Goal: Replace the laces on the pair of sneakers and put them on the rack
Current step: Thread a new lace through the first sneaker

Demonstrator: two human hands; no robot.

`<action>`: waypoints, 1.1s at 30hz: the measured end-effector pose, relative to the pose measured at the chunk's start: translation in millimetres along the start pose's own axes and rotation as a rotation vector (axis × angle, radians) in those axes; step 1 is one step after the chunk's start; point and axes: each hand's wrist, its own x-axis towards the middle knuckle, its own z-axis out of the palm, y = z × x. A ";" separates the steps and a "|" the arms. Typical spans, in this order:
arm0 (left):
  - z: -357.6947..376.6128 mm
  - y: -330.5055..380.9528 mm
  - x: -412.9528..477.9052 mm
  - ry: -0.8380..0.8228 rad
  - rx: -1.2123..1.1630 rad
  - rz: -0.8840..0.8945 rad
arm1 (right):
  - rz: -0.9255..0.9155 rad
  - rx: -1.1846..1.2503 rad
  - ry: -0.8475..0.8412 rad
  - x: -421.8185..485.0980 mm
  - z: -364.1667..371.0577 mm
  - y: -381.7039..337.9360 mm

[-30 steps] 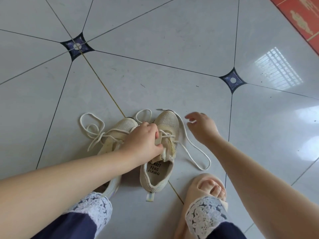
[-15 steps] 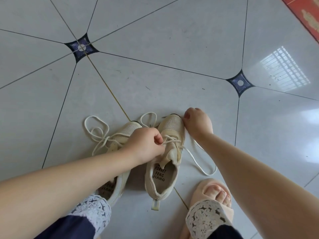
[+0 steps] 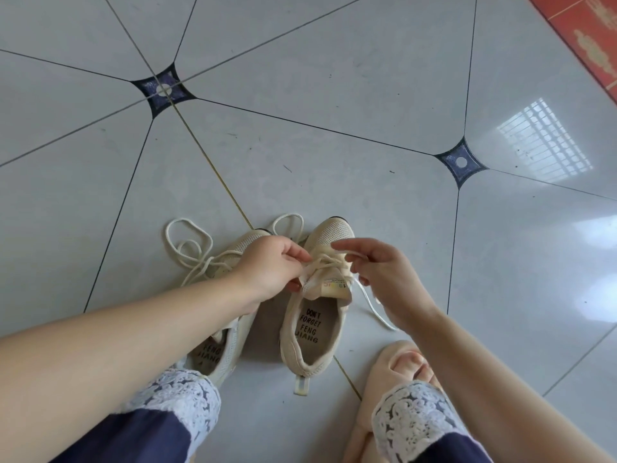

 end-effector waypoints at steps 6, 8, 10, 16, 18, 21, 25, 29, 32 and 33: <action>-0.2 0.9 -3.8 -0.004 -0.190 -0.112 | -0.042 -0.056 0.040 -15.1 7.4 2.4; -0.1 1.2 -3.5 0.000 -0.228 -0.144 | -0.045 -0.117 0.094 -17.0 8.7 3.7; 0.3 1.7 -2.8 0.006 -0.258 -0.173 | -0.041 -0.214 0.111 -17.5 9.8 5.5; 2.0 1.2 -2.9 0.001 -0.196 -0.168 | -0.104 -0.596 0.026 -17.7 11.4 2.5; 1.9 1.2 -3.7 -0.004 -0.165 -0.157 | -0.130 -0.707 0.017 -18.5 12.2 0.4; 2.6 -0.8 -4.2 0.002 -0.097 -0.155 | -0.136 -0.724 0.046 -20.9 15.1 0.0; 3.3 -2.1 -5.5 0.064 0.112 -0.060 | -0.107 -0.657 0.099 -19.6 17.4 1.6; 1.9 -1.9 -8.0 0.076 0.191 0.023 | -0.084 -0.628 0.107 -14.5 16.2 -1.5; 0.7 -2.4 -9.8 0.079 0.179 0.050 | -0.070 -0.669 0.053 -10.9 16.3 -7.3; 0.6 -1.9 -10.5 0.076 0.154 0.050 | -0.061 -0.673 0.038 -9.9 16.9 -9.1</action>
